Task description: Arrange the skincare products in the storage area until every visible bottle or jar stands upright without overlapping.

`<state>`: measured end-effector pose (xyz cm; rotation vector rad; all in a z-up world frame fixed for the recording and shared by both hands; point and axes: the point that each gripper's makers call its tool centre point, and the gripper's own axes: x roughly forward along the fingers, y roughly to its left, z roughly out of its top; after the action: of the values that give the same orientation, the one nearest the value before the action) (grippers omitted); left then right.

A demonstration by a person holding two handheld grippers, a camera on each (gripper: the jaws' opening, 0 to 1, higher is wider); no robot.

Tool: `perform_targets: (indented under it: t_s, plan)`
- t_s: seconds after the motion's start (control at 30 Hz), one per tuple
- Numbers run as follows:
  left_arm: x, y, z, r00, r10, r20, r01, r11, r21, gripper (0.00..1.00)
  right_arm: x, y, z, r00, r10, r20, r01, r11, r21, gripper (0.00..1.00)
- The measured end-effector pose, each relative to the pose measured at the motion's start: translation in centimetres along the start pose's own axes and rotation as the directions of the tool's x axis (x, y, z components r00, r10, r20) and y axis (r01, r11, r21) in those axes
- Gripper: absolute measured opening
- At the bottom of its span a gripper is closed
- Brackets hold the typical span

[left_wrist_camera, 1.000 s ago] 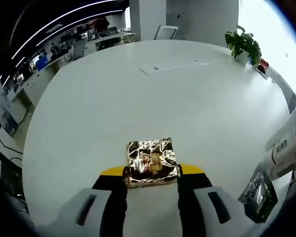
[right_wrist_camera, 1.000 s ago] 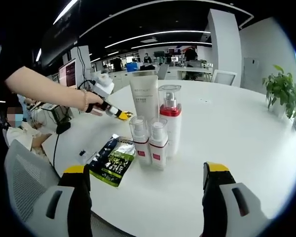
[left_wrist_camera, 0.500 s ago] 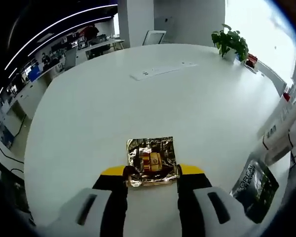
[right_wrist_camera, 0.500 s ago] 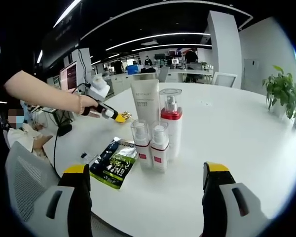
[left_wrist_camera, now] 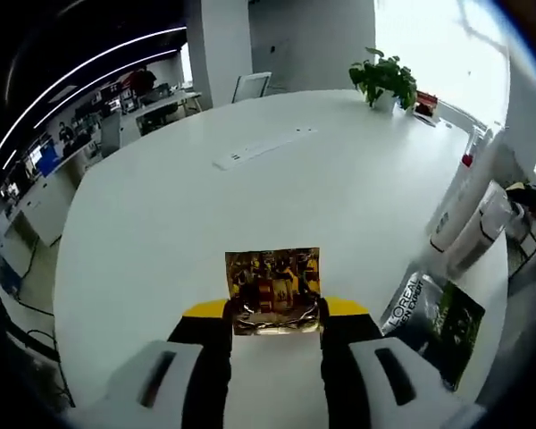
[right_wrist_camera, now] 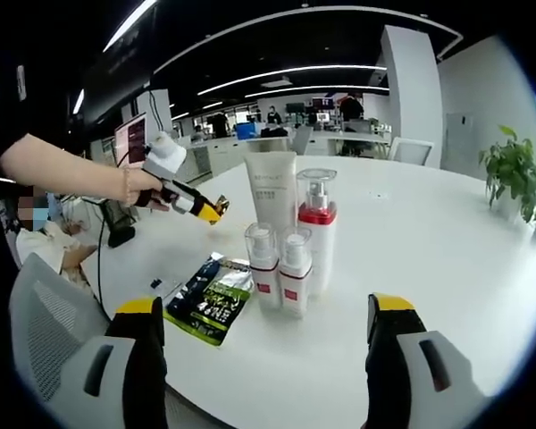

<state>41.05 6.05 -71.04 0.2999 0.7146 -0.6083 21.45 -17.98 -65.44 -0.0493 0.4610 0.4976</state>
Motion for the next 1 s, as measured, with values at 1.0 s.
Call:
perform_targets:
  t_s: [1.0]
  plan:
    - [-9.9, -10.3, -0.4, 0.989, -0.144, 0.046, 0.119, 0.932, 0.343, 0.37, -1.6, 1.6, 3.0, 0.994, 0.056, 0.093, -0.059, 0.998, 0.034, 0.64]
